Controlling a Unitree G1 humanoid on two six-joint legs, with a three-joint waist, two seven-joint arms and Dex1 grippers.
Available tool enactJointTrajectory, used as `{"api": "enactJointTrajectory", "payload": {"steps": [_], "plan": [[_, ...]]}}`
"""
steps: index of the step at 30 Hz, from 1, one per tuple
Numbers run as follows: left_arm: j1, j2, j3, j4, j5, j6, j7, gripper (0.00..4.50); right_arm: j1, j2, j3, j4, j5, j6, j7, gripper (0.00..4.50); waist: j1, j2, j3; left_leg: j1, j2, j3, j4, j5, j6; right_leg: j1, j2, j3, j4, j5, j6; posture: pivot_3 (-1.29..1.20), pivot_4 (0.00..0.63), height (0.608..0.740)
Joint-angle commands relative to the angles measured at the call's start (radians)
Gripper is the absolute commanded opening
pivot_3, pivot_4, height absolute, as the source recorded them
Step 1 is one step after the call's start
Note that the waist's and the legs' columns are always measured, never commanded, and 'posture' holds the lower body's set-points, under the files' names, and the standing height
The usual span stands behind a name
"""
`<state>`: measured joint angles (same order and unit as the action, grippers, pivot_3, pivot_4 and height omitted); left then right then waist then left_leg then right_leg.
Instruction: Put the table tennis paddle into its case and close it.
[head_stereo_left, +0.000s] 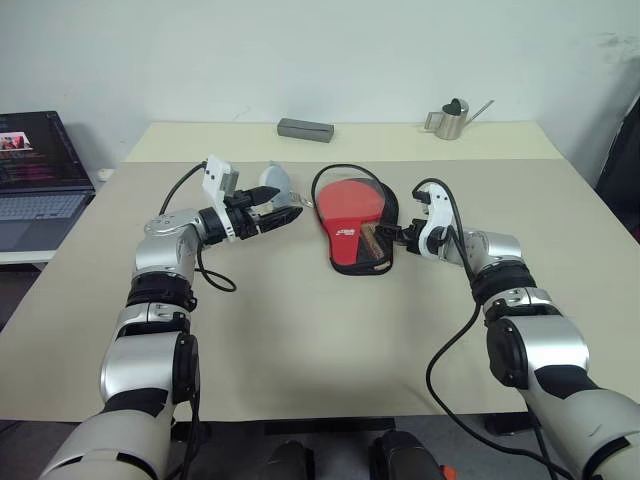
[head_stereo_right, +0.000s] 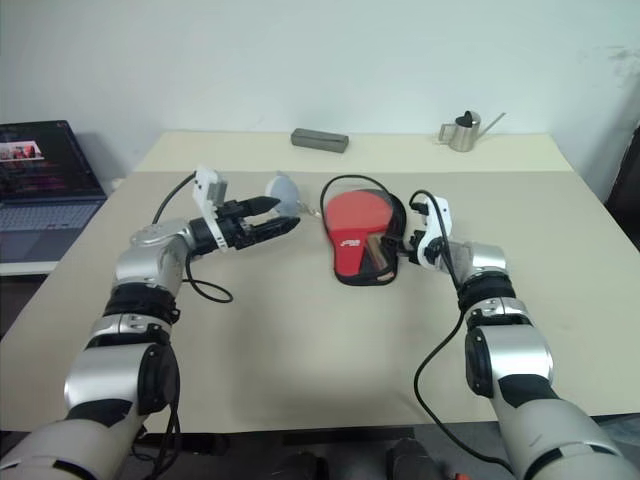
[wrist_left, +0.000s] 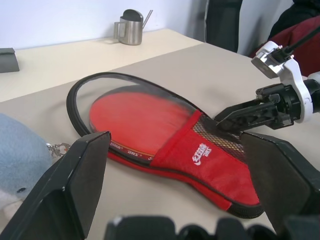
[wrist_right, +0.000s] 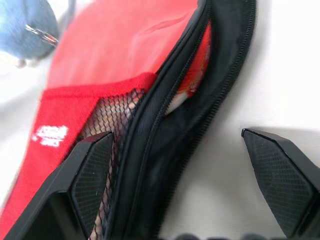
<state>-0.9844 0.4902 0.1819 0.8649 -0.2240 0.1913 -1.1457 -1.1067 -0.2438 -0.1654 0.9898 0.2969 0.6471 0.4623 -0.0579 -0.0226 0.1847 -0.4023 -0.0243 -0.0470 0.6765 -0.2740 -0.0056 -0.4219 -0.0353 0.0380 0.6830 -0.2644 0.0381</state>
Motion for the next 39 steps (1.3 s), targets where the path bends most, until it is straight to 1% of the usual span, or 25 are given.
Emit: {"api": "enactJointTrajectory", "payload": {"steps": [1,10,11,13,14,17,20,23,24,25,31,36,39], "plan": [[-0.004,0.02,0.0,-0.043,-0.017,-0.011,0.002,4.5,-0.037,0.013,-0.017,-0.014,0.015,0.016,0.017,4.48,0.0,0.0,0.0,0.0,0.0,0.0,0.0,0.0,0.0,0.0,0.0,0.0,0.0,0.0,0.0,0.0,0.15,0.74],[-0.005,0.02,0.001,-0.04,-0.017,-0.017,0.005,4.5,-0.045,0.039,-0.013,-0.006,-0.001,-0.006,0.008,4.48,0.0,0.0,0.0,0.0,0.0,0.0,0.0,0.0,0.0,0.0,0.0,0.0,0.0,0.0,0.0,0.0,0.15,0.74],[-0.004,0.02,0.001,-0.041,-0.017,-0.017,0.006,4.5,-0.045,0.04,-0.018,-0.003,0.001,-0.009,0.001,4.31,0.0,0.0,0.0,0.0,0.0,0.0,0.0,0.0,0.0,0.0,0.0,0.0,0.0,0.0,0.0,0.0,0.15,0.74],[0.004,0.023,0.001,-0.047,-0.018,-0.018,0.005,4.5,-0.042,0.041,-0.029,-0.002,0.01,0.001,-0.006,3.89,0.0,0.0,0.0,0.0,0.0,0.0,0.0,0.0,0.0,0.0,0.0,0.0,0.0,0.0,0.0,0.0,0.15,0.74],[0.007,0.023,0.002,-0.049,-0.019,-0.018,0.004,4.5,-0.04,0.041,-0.034,-0.003,0.013,0.006,-0.009,3.58,0.0,0.0,0.0,0.0,0.0,0.0,0.0,0.0,0.0,0.0,0.0,0.0,0.0,0.0,0.0,0.0,0.15,0.74],[0.021,0.029,0.0,-0.057,-0.019,-0.016,-0.004,4.5,-0.033,0.043,-0.053,-0.014,0.026,0.029,-0.021,2.5,0.0,0.0,0.0,0.0,0.0,0.0,0.0,0.0,0.0,0.0,0.0,0.0,0.0,0.0,0.0,0.0,0.15,0.74],[0.039,0.036,-0.003,-0.071,-0.018,-0.021,-0.01,4.5,-0.023,0.045,-0.079,-0.035,0.043,0.055,-0.042,1.52,0.0,0.0,0.0,0.0,0.0,0.0,0.0,0.0,0.0,0.0,0.0,0.0,0.0,0.0,0.0,0.0,0.15,0.74],[0.053,0.048,0.001,-0.079,-0.02,-0.015,-0.007,4.5,-0.005,0.052,-0.108,-0.086,0.075,0.105,-0.068,0.47,0.0,0.0,0.0,0.0,0.0,-0.001,0.0,0.0,0.0,0.0,-0.001,0.0,0.0,0.0,0.0,0.0,0.15,0.74],[0.058,0.051,0.002,-0.081,-0.021,-0.013,-0.007,4.5,0.005,0.055,-0.113,-0.109,0.082,0.123,-0.076,0.16,0.0,0.0,0.0,0.0,0.0,0.0,0.0,0.0,0.0,0.0,-0.001,0.0,0.0,0.0,0.0,0.0,0.15,0.74],[0.061,0.053,0.003,-0.084,-0.021,-0.012,-0.007,4.5,0.012,0.057,-0.117,-0.126,0.086,0.135,-0.081,0.03,0.0,0.0,0.0,0.0,0.0,0.0,0.0,0.0,0.0,0.0,-0.001,0.001,0.0,0.0,0.0,0.0,0.15,0.74],[0.09,0.057,-0.001,-0.118,-0.03,0.001,-0.004,4.5,0.08,0.077,-0.131,-0.258,0.114,0.211,-0.139,0.03,0.001,0.0,0.0,0.0,0.0,-0.001,0.0,0.0,0.0,0.0,-0.001,0.001,0.0,0.0,0.0,0.0,0.15,0.74],[0.132,0.063,-0.015,-0.189,-0.041,0.037,-0.028,4.5,0.157,0.093,-0.142,-0.438,0.152,0.33,-0.196,0.03,0.001,0.0,0.0,-0.001,0.0,-0.001,-0.001,0.0,0.0,0.0,-0.001,0.002,0.0,0.0,0.0,0.0,0.15,0.74],[0.181,0.081,-0.03,-0.264,-0.054,0.079,-0.06,4.5,0.226,0.107,-0.152,-0.59,0.187,0.435,-0.242,0.03,0.002,0.0,0.0,-0.001,0.0,-0.001,-0.001,0.0,0.0,0.0,-0.001,0.002,0.0,0.0,0.0,0.0,0.15,0.74]]}}
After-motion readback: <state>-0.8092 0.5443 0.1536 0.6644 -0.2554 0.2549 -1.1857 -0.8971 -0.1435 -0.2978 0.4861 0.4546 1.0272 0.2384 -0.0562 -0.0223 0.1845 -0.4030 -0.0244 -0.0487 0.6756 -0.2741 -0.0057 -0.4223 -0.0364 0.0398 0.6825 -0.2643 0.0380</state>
